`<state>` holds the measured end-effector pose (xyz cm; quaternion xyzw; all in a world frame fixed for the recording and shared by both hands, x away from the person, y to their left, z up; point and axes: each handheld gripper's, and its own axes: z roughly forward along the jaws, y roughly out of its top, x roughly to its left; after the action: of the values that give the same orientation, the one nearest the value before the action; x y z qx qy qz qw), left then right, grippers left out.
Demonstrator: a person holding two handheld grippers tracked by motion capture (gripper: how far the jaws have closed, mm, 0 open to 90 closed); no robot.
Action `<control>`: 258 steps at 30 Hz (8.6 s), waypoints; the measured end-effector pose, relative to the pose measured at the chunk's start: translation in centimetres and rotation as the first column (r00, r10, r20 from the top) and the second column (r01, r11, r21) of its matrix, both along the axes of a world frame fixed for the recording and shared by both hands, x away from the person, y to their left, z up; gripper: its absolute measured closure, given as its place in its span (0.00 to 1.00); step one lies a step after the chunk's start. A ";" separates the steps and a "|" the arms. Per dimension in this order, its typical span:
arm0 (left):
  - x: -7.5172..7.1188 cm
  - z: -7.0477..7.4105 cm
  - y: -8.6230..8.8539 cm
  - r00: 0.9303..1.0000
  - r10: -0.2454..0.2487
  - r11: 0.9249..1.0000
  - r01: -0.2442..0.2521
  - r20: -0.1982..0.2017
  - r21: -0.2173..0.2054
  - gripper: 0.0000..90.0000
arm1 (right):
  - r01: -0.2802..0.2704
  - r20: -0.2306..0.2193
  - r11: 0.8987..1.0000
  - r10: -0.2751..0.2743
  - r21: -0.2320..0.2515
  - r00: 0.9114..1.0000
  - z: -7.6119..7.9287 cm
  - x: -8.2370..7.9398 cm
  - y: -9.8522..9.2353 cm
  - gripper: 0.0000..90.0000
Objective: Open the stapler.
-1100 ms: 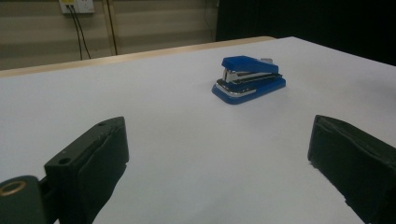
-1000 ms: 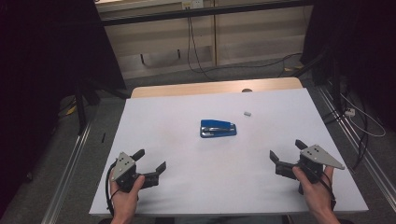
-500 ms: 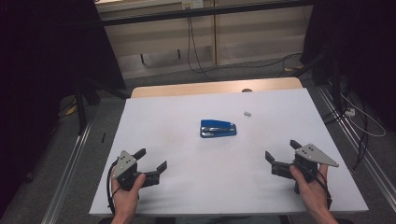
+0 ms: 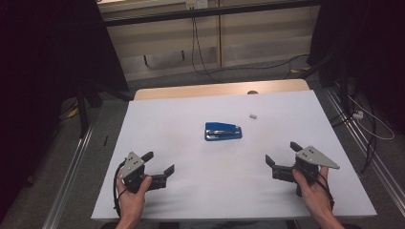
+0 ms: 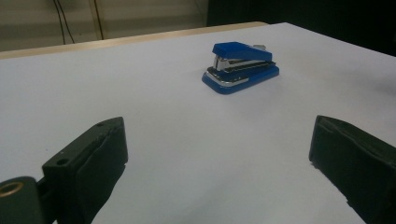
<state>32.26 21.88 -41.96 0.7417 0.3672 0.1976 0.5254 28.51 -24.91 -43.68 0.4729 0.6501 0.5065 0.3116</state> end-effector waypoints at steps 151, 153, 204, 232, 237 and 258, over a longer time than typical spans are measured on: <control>15.3 -2.9 -12.1 0.971 -0.120 0.983 0.146 -0.208 0.114 1.00 | -0.432 -0.245 0.890 0.391 -0.146 0.887 -2.0 15.9 14.9 1.00; 15.3 -2.9 -12.1 0.968 -0.132 0.983 0.154 -0.212 0.095 1.00 | -0.431 -0.244 0.890 0.390 -0.147 0.888 -2.1 15.9 14.9 1.00; 15.3 -1.4 -12.5 0.975 -0.141 0.988 0.150 -0.171 0.044 1.00 | -0.433 -0.251 0.889 0.390 -0.150 0.886 -1.5 15.8 13.6 1.00; 15.3 0.3 -13.2 0.975 -0.164 0.985 0.170 -0.151 0.028 1.00 | -0.407 -0.197 0.894 0.371 -0.189 0.907 0.3 14.6 12.6 1.00; 15.2 0.5 -13.3 0.976 -0.165 0.985 0.171 -0.145 0.027 1.00 | -0.387 -0.174 0.907 0.359 -0.168 0.917 -0.1 14.8 13.0 1.00; 15.3 0.4 -13.4 0.976 -0.152 0.988 0.153 -0.153 -0.006 1.00 | -0.311 -0.117 0.936 0.295 -0.166 0.948 -1.0 15.5 14.3 1.00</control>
<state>47.59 8.47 -41.55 0.7822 0.3476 0.1004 0.5072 44.03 -10.57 -44.69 0.3590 0.7722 0.4651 0.2420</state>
